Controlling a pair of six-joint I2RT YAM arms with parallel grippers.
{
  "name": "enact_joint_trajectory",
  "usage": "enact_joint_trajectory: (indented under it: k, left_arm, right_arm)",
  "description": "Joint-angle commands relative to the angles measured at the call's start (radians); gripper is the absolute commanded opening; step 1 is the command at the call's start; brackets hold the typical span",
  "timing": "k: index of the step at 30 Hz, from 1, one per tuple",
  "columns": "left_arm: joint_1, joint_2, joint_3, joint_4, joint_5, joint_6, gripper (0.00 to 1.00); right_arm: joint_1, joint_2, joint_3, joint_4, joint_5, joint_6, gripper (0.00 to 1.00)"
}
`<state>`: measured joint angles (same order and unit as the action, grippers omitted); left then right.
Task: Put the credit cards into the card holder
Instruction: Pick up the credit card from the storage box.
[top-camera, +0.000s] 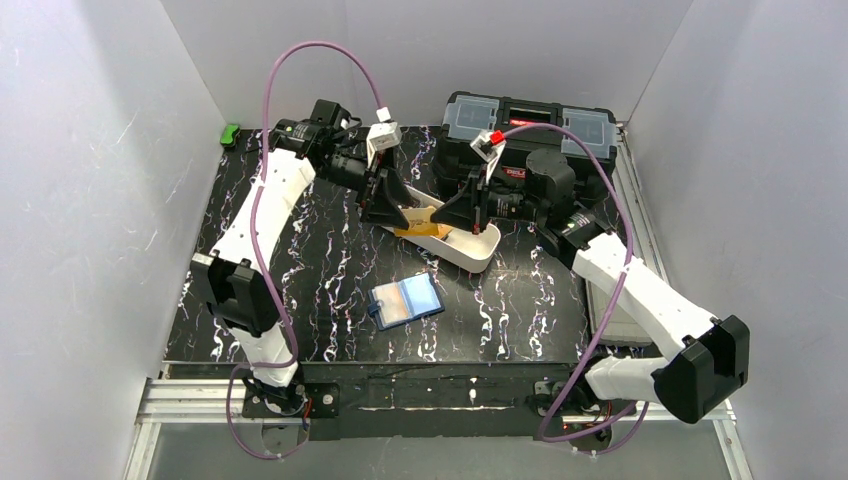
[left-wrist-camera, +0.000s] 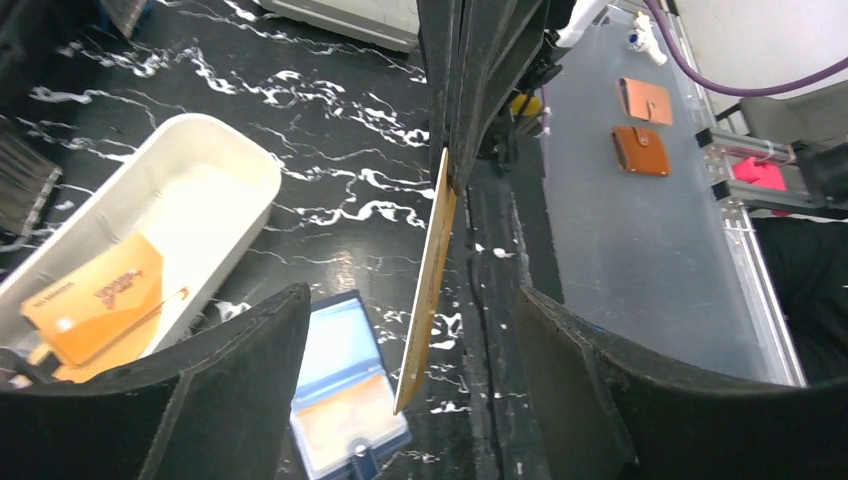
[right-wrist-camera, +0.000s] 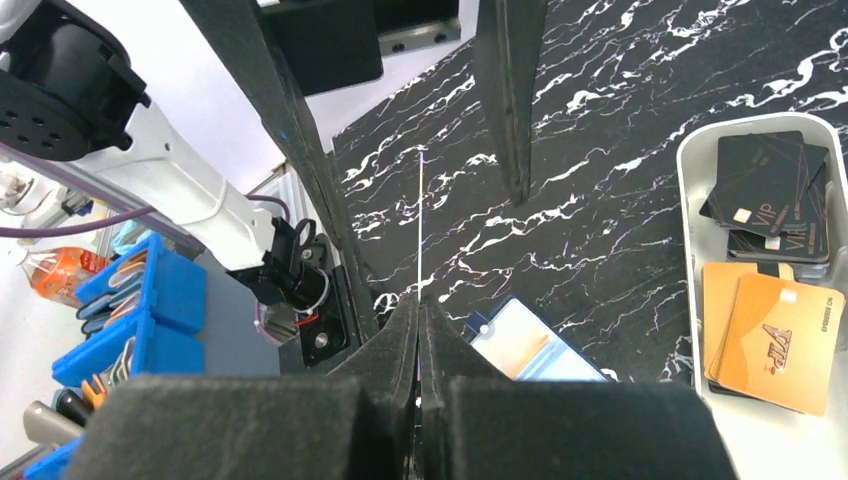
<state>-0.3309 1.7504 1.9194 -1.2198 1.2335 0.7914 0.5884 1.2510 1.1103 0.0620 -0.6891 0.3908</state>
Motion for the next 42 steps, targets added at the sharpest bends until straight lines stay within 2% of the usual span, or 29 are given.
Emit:
enact_joint_trajectory:
  k: [1, 6, 16, 18, 21, 27, 28, 30, 31, 32, 35, 37, 40, 42]
  left_arm:
    - [-0.014, -0.072, -0.071, -0.056, 0.061, 0.008, 0.71]
    - [-0.019, -0.094, -0.089, 0.016, 0.037, -0.098, 0.5]
    - [-0.028, -0.144, -0.093, -0.045, 0.027, -0.068, 0.31]
    - [-0.033, -0.162, -0.109, -0.054, 0.02, -0.057, 0.21]
    - [-0.041, -0.188, -0.141, -0.042, 0.004, -0.074, 0.0]
    - [-0.048, -0.214, -0.162, -0.045, 0.008, -0.108, 0.0]
    - [-0.049, -0.225, -0.172, -0.03, 0.011, -0.124, 0.0]
    - [-0.048, -0.254, -0.199, 0.016, 0.02, -0.172, 0.0]
    - [-0.047, -0.273, -0.217, 0.049, 0.03, -0.221, 0.0]
    - [-0.043, -0.294, -0.252, 0.112, 0.048, -0.31, 0.0]
    - [-0.031, -0.368, -0.335, 0.281, 0.111, -0.514, 0.0]
    - [-0.026, -0.427, -0.389, 0.516, 0.099, -0.712, 0.0]
    - [-0.005, -0.532, -0.538, 1.013, -0.046, -1.122, 0.0]
    - [0.015, -0.582, -0.573, 1.157, -0.163, -1.247, 0.0]
  right_arm:
    - [0.028, 0.008, 0.089, -0.094, -0.042, -0.077, 0.01]
    - [0.049, 0.018, 0.132, -0.143, -0.046, -0.105, 0.01]
    - [0.087, 0.042, 0.212, -0.238, -0.049, -0.155, 0.01]
    - [0.094, 0.044, 0.225, -0.249, -0.044, -0.16, 0.01]
    - [0.113, 0.058, 0.264, -0.274, -0.03, -0.17, 0.01]
    - [0.141, 0.059, 0.293, -0.269, 0.008, -0.154, 0.02]
    - [0.14, 0.052, 0.29, -0.26, 0.013, -0.146, 0.09]
    - [0.14, 0.032, 0.287, -0.249, 0.044, -0.133, 0.35]
    - [0.139, 0.016, 0.288, -0.251, 0.085, -0.127, 0.45]
    - [0.137, -0.004, 0.288, -0.268, 0.128, -0.125, 0.52]
    - [0.116, -0.114, 0.198, -0.243, 0.191, -0.07, 0.64]
    - [0.106, -0.197, 0.08, -0.13, 0.202, -0.025, 0.72]
    - [0.096, -0.271, -0.008, -0.073, 0.221, 0.044, 0.79]
    - [0.093, -0.293, -0.023, -0.025, 0.202, 0.085, 0.8]
